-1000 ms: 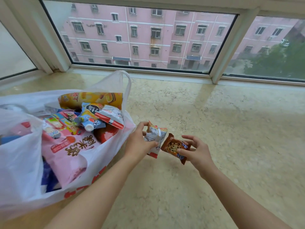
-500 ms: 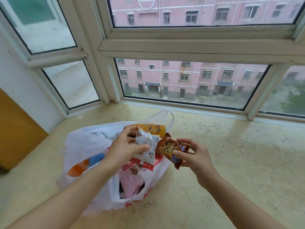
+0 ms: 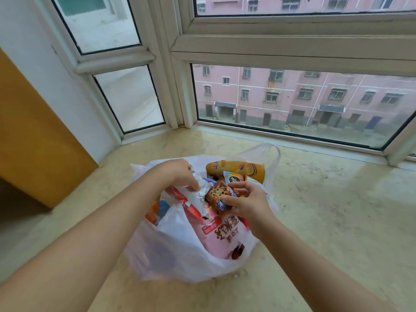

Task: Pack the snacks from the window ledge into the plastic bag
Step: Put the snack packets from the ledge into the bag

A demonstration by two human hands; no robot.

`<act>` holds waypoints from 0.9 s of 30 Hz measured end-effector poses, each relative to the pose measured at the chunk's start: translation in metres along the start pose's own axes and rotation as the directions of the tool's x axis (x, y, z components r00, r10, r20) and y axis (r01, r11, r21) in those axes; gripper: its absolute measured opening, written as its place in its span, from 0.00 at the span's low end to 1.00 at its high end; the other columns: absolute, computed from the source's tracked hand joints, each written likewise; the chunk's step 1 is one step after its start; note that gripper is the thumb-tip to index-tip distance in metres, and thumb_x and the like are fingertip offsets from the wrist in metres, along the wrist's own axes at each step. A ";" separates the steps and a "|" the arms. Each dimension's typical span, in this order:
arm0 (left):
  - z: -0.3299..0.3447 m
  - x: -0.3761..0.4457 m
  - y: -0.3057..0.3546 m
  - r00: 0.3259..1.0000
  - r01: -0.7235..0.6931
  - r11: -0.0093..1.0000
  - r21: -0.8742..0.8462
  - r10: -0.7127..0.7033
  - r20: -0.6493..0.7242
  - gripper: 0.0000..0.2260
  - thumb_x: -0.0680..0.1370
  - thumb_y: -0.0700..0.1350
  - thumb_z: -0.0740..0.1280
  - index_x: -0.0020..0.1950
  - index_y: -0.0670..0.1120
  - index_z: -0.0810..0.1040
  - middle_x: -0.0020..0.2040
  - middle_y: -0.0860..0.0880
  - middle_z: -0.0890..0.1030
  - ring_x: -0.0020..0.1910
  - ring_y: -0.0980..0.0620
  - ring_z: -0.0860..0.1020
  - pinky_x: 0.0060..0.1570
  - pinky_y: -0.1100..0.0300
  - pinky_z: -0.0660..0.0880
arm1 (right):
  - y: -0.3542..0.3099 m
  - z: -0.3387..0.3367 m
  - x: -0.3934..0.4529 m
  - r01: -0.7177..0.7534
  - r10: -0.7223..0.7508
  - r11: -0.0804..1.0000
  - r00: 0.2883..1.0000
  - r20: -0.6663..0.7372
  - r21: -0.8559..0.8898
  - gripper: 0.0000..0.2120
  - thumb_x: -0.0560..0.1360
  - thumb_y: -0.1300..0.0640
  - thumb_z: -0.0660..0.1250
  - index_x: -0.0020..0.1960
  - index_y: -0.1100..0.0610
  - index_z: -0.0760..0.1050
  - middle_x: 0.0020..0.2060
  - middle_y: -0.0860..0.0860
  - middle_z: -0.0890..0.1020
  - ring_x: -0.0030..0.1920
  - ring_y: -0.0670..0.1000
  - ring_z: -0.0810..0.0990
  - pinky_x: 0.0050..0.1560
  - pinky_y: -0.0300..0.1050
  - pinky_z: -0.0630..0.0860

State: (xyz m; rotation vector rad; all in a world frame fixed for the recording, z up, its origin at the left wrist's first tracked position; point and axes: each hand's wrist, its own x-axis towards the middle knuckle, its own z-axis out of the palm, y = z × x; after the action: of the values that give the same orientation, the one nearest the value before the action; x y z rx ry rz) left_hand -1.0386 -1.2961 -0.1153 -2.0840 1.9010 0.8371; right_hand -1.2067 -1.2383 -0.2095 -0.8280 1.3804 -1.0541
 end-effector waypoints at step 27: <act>0.093 -0.019 0.001 0.552 -0.346 0.702 0.623 0.689 -0.469 0.28 0.77 0.62 0.49 0.72 0.52 0.70 0.70 0.48 0.72 0.69 0.47 0.71 0.60 0.45 0.73 | 0.041 -0.024 -0.021 0.305 -0.639 -0.096 0.711 0.294 -0.948 0.24 0.80 0.45 0.50 0.69 0.55 0.71 0.69 0.55 0.72 0.70 0.57 0.69 0.67 0.60 0.61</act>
State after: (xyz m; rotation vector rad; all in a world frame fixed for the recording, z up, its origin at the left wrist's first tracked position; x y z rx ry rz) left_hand -1.0647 -1.2333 -0.1811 -1.5790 2.8359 -0.4486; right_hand -1.2243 -1.2017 -0.2419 -2.5190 2.0886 -0.5485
